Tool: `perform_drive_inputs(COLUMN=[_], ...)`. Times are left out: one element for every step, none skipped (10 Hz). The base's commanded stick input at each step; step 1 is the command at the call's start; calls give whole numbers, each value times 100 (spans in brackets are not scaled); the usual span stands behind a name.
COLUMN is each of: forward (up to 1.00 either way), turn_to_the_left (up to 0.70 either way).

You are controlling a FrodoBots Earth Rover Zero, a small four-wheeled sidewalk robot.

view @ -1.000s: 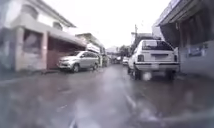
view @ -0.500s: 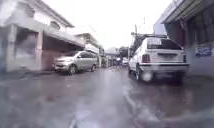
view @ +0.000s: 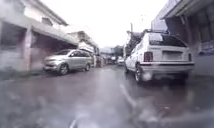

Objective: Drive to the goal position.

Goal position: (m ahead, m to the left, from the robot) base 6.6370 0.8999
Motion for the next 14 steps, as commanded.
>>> perform_drive_inputs(forward=[100, 100, 100, 100, 100, 100, 100, 100, 100, 100, 100, 100, 100, 100], turn_to_the_left=[0, 0, 0, 0, 0, 0, 0, 0, 0, 0, 0, 0, 0, 0])
